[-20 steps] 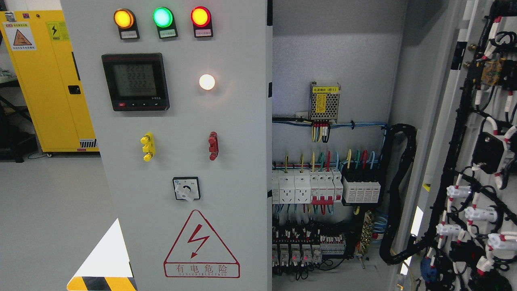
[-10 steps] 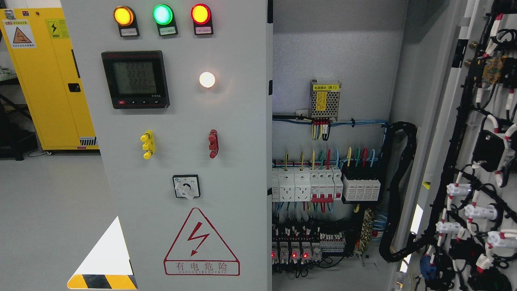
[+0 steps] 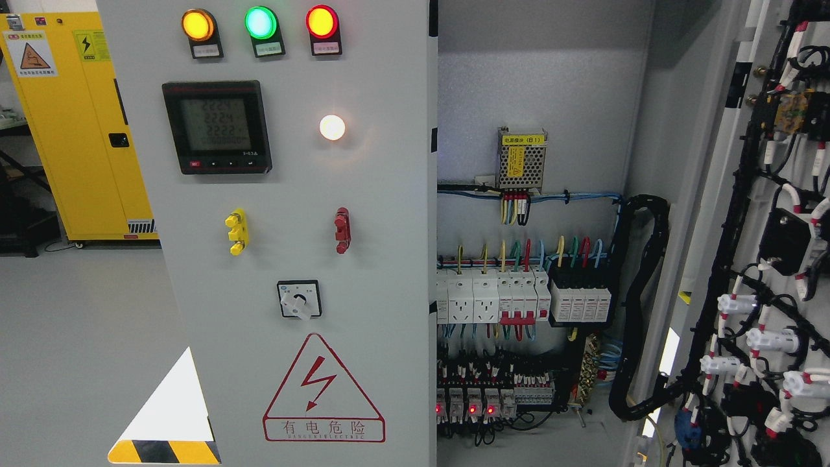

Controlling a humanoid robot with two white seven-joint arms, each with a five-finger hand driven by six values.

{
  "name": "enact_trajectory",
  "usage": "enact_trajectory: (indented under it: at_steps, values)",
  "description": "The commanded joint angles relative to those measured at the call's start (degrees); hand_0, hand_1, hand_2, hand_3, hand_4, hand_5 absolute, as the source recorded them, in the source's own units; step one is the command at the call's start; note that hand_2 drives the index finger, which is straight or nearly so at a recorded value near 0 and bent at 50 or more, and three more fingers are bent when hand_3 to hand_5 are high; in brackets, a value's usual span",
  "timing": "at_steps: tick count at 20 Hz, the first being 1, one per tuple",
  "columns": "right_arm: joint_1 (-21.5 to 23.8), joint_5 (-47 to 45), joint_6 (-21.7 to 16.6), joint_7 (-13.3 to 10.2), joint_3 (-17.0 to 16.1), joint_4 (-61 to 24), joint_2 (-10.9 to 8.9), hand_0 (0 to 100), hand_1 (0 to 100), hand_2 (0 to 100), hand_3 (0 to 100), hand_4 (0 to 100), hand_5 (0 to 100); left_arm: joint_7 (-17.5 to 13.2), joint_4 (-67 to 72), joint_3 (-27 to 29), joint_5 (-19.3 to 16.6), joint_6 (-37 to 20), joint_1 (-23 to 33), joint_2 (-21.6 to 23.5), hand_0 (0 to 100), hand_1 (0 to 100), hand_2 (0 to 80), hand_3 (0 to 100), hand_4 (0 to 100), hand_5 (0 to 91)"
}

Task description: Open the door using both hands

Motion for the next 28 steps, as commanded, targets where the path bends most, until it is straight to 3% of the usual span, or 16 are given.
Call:
enact_trajectory:
  at_steps: [1,16,23,25,28]
  values:
    - [0.0,0.0,-0.3,0.1,0.0,-0.1,1.83,21,11,0,0,0,0,0.1,27.6,-0.9,-3.9,0.5,-3.0,-3.5,25,18,0.0,0,0,0.0]
    - [-0.2,0.0,-0.6,0.1,0.0,-0.4,1.75,21,11,0,0,0,0,0.5,27.4,-1.1,-5.5,-0.3,-3.0,-4.4,27,17,0.0,0,0,0.0]
    - [-0.2,0.4,-0.9,0.1,0.5,-0.9,1.13,21,11,0,0,0,0,0.2,27.2,-1.2,-5.5,-4.2,-3.0,-4.5,28,18,0.0,0,0,0.0]
    - [-0.4,0.3,-2.8,0.1,0.2,-3.4,1.13,21,11,0,0,0,0,0.5,27.0,-1.3,-5.5,-4.2,-3.1,-5.2,28,18,0.0,0,0,0.0]
    - [1.5,0.3,-4.3,0.1,0.6,-14.7,1.13,21,11,0,0,0,0,0.6,26.9,-1.2,-5.5,-4.2,-3.2,-5.6,28,18,0.0,0,0,0.0]
